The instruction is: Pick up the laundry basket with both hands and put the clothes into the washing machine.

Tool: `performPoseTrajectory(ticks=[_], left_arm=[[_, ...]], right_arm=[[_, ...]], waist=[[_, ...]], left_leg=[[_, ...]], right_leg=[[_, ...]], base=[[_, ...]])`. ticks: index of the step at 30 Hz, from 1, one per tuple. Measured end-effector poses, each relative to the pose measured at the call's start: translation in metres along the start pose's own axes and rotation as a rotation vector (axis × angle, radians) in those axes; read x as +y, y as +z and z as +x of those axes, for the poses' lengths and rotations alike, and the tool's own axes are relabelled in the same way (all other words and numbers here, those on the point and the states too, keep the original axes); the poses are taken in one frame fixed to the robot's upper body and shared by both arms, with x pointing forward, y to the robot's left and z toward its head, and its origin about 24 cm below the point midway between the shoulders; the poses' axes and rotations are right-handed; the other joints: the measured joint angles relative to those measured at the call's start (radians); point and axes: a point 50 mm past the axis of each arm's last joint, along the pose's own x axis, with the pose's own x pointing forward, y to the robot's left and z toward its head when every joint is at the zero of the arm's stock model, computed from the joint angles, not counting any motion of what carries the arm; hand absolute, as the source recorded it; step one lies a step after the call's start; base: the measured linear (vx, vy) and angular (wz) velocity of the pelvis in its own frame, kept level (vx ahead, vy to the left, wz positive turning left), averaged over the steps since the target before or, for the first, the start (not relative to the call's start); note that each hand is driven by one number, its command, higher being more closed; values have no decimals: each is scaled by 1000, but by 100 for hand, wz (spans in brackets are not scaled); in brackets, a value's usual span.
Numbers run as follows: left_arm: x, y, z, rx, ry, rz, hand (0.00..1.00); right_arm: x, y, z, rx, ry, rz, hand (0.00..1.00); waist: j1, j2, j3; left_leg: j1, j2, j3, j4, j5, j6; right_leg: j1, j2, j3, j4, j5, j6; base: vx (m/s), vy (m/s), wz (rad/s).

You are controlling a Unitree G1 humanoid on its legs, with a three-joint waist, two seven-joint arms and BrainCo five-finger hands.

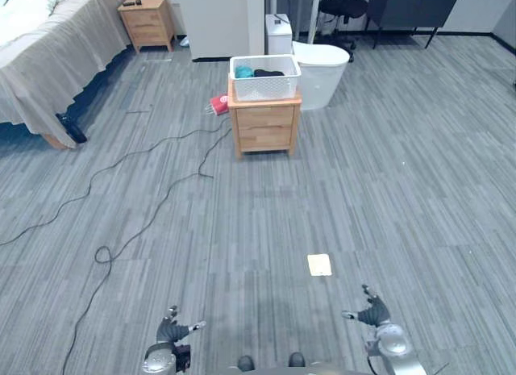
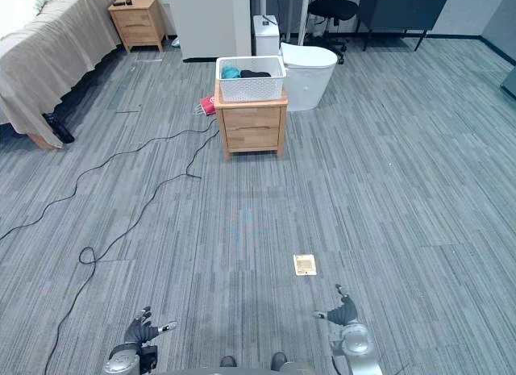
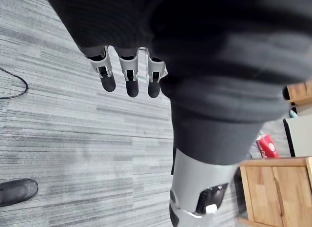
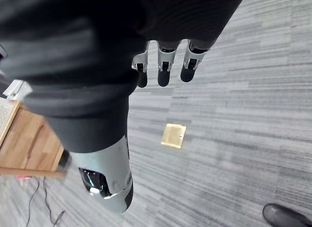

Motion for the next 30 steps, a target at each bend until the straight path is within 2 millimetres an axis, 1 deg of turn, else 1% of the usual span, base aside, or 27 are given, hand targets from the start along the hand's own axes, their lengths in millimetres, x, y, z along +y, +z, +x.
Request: performPoseTrajectory(ticks=[3,7,12,17,21,27,30], left_arm=[[3,1,1,-2,8,-4,0],[10,1,1,-2,31,-12,0],[12,2,2,-5,34,-8,0],[11,4,2,-7,32,-12,0],[11,2,2,-1,32,-17,0],[7,1,1,2,25,-40,0],[5,7,1,-20,23,-74,0]], right_arm=[[-5,-10,-1,43,-17,70,0],[-12,-20,-1,93,-51,161,0],[-17,-16,2,90,-76,217,0],[-23,-13,4,85,-105,277,0],[-23,-8,6,72,-107,301,0],[-22,-9,5,80,-129,339,0],[-19,1,9,58,-122,363,0]], waist=[[-1,-3,-3],[0,-11,-8],[-1,-9,-8],[-2,-6,-9],[-1,-3,-7],[1,3,-1],[7,-3,10]], left_leg=[[1,-3,-9,-25,15,-1],[1,-4,-21,-32,17,-3],[1,-8,-34,-40,25,5],[0,-10,-45,-51,31,4],[0,-9,-45,-52,31,4],[-10,-9,-33,-50,29,4],[-91,-2,-8,28,-11,14]], right_leg=[[-6,0,-9,-2,1,-1],[-7,0,-26,-11,2,-3],[2,-1,-36,-20,2,-3],[4,-1,-48,-24,2,-3],[4,-1,-47,-24,2,-2],[-8,-2,-35,-22,0,-1],[-74,-4,-14,7,-6,9]], base=[[-21,-10,9],[3,-12,8],[27,-6,6],[5,-4,7],[-8,-1,0],[-27,-1,-3],[-34,3,-24]])
